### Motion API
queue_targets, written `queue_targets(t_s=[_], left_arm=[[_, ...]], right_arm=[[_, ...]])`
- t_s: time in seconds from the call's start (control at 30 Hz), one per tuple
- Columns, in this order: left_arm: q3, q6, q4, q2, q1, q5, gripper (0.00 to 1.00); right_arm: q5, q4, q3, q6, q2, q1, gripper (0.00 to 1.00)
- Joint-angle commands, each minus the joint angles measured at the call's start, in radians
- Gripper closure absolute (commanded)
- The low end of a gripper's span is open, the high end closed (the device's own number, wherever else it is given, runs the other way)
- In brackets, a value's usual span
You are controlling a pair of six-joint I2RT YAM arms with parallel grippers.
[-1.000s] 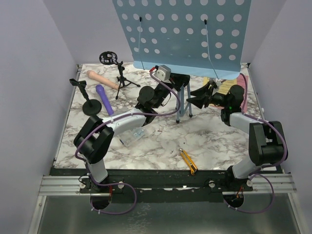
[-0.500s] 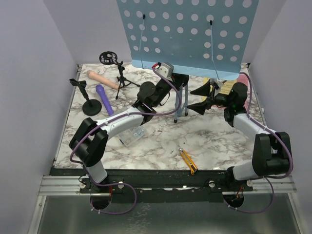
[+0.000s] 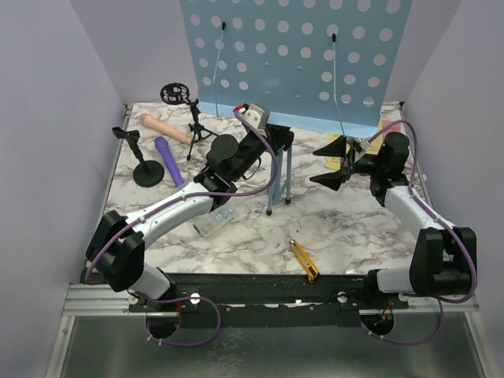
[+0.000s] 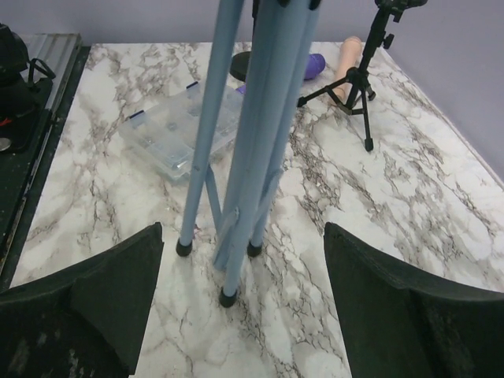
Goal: Pack up the instrument practice props
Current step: Place the music stand at the center of the board.
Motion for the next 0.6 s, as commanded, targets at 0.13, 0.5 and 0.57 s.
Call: queue_targets(t_s=[0.13, 0.5, 0.57], left_arm=[[-0.007, -0.078, -0.058, -0.28, -0.016, 0.08, 1.0], [0.007, -0.129, -0.387, -0.45, -0.018, 0.057, 1.0], [0.01, -0.126, -0.407, -0.456, -0.018, 0.048, 1.0]], right_arm=[[-0.055, -0.028, -0.018, -0.05, -0.014, -0.022, 0.15], [-0.036, -0.024, -0.026, -0.056, 0.005, -0.062, 0.15], [-0.035, -0.024, -0.027, -0.058, 0.009, -0.066, 0.15]])
